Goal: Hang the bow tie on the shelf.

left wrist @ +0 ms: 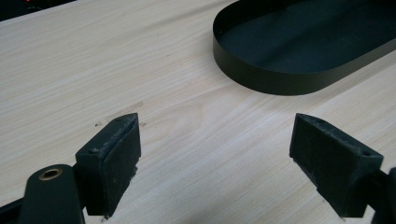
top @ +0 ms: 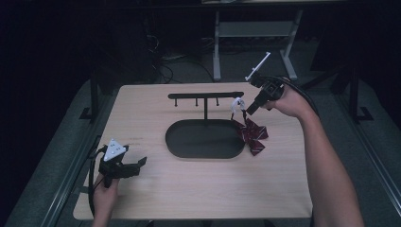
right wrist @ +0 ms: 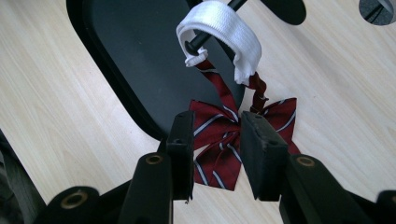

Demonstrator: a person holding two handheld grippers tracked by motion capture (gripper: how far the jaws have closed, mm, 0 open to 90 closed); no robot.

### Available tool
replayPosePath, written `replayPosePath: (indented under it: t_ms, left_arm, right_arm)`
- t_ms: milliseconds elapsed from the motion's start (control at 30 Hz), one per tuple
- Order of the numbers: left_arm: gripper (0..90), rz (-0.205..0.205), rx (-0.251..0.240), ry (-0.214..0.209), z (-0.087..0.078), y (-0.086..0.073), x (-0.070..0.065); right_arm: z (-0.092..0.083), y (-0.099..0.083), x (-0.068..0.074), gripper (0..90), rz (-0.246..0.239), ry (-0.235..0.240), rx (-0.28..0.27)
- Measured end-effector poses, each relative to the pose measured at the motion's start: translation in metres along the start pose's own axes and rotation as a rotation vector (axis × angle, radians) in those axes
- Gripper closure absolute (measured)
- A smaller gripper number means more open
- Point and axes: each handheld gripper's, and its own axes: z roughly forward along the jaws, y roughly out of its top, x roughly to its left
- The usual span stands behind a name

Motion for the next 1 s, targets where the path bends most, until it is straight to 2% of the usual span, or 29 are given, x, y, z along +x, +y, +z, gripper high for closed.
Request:
replayPosePath:
  t_ms: [467,1000]
  left_arm:
    - [16.3,-0.001,-0.004,-0.001,0.0,0.0,0.0]
    - [16.3,0.005,0.002,-0.003,0.001,0.0,0.0]
  right_arm:
    - [-0.001,-0.006,-0.001,62.2,0.01,0.006,-0.004]
    - [0.001,-0.021,-0.006,60.1,0.032,0.012,-0.007]
